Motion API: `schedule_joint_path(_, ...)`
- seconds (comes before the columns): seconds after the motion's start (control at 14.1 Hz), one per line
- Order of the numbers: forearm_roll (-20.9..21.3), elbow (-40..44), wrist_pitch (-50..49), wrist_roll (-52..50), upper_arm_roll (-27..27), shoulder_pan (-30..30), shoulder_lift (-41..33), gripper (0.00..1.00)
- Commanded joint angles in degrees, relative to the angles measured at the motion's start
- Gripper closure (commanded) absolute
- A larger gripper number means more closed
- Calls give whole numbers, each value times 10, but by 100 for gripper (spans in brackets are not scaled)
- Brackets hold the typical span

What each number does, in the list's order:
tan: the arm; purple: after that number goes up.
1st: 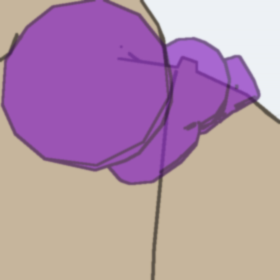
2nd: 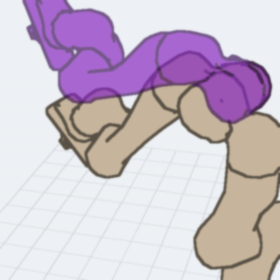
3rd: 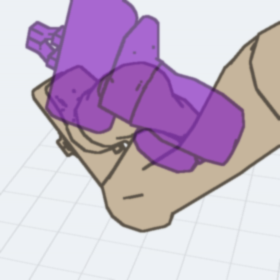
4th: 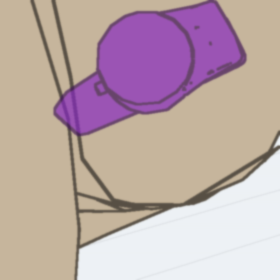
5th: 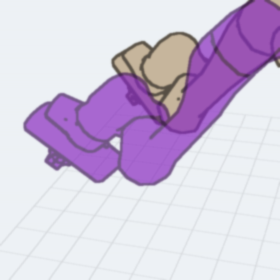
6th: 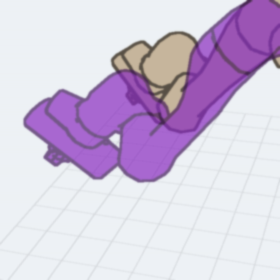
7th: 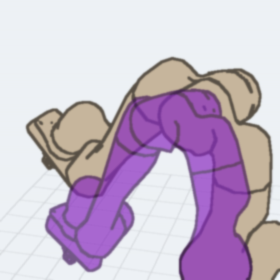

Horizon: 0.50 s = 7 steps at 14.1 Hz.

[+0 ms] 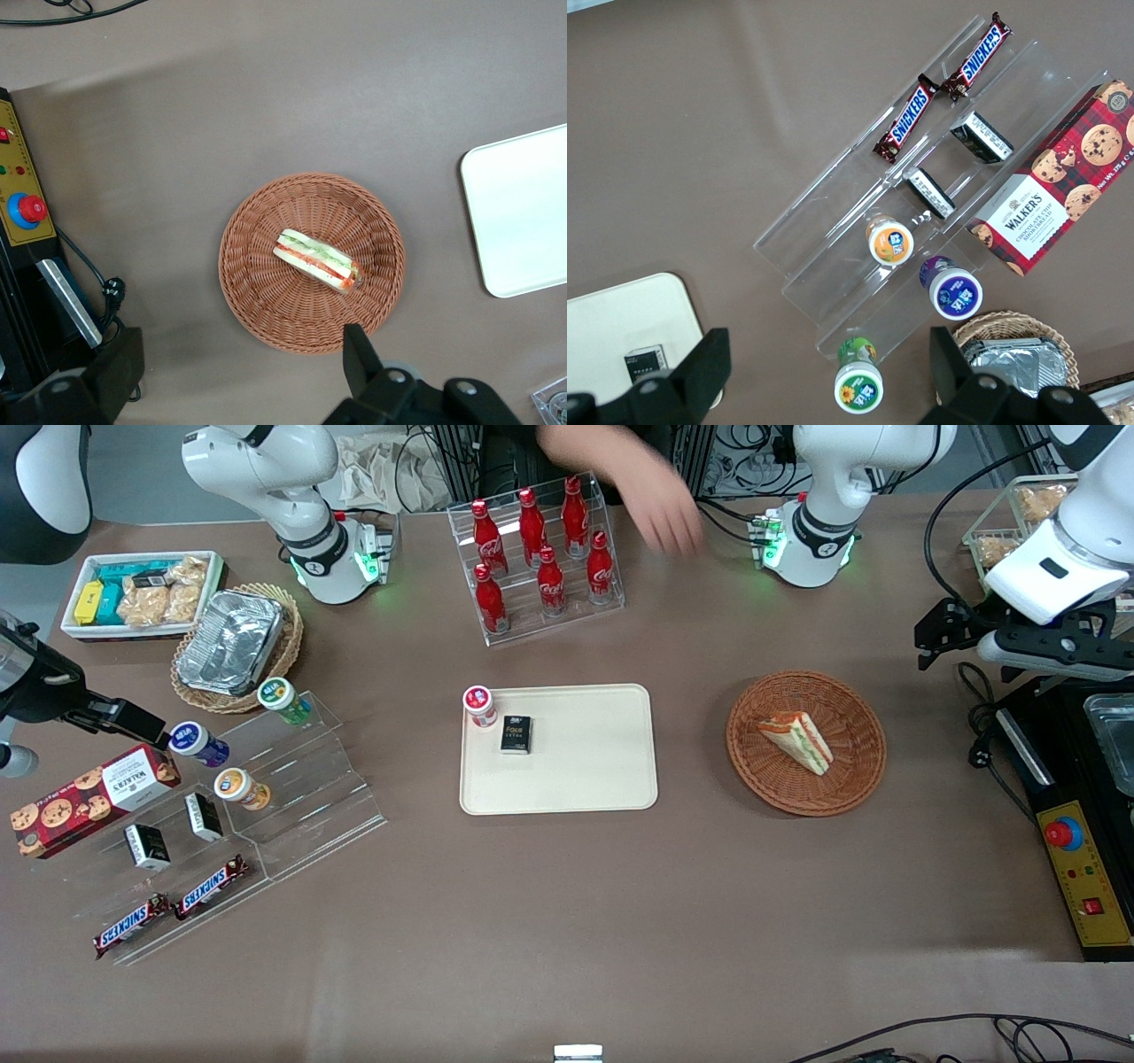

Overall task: Place sandwich from basket to tray
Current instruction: 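Move the left gripper over the wicker basket toward the sandwich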

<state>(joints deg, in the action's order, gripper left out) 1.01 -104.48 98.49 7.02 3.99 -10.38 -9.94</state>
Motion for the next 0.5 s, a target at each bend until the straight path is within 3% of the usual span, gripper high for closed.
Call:
schedule_joint_path(0.0,-7,4,-3,4,1,1,0,0)
schedule_joint_path(0.28,-18,3,-3,-15,1,1,2,0)
schedule_joint_path(0.42,-21,2,-8,-119,0,0,1,0)
